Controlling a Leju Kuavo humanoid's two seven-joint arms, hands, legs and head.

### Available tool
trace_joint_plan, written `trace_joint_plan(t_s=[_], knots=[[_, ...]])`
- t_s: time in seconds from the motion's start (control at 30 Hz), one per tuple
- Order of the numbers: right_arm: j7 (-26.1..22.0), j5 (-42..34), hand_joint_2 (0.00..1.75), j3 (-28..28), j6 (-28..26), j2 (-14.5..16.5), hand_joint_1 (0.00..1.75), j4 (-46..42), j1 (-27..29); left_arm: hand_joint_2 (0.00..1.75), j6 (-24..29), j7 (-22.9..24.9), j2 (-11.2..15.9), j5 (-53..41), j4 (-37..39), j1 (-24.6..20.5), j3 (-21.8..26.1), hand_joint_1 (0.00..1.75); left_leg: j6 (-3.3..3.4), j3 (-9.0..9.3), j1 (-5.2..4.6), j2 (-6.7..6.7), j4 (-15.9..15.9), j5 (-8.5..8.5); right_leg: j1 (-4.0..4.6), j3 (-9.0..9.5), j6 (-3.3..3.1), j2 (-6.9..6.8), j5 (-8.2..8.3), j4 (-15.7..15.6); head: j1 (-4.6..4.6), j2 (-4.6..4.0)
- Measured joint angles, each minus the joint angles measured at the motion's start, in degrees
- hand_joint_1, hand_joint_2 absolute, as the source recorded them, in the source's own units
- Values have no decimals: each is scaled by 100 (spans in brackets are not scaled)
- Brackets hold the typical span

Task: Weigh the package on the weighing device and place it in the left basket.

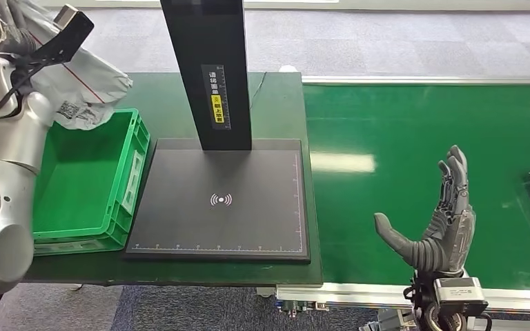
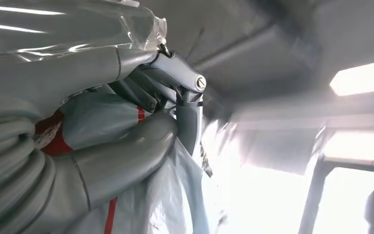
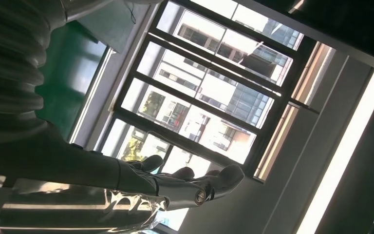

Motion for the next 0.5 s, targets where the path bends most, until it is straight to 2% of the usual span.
trace_joint_plan(t_s=[0.1,0.23,0.33,0.5], knots=[[4,0,175,-15,-23,-26,0,0,-10,175,-694,449,-4,-87,377,-153,-58,175,0,0,0,-1,0,0,0,-1,1,0,1,0,-1,-1],[28,2,175,-36,-13,-53,0,0,-16,175,-1846,784,-23,-229,788,-288,-145,175,0,0,0,0,0,0,1,-1,1,0,1,0,-1,-1],[41,4,175,-64,22,-76,0,1,-33,175,-2596,890,-42,-299,995,-311,-212,175,0,-2,1,0,0,0,1,-3,1,0,1,0,-1,-1],[40,19,175,-114,69,-91,0,4,-46,175,-3859,801,-84,-300,1245,-324,-254,175,0,-6,0,-2,0,0,0,-5,1,0,1,0,-1,-1]])
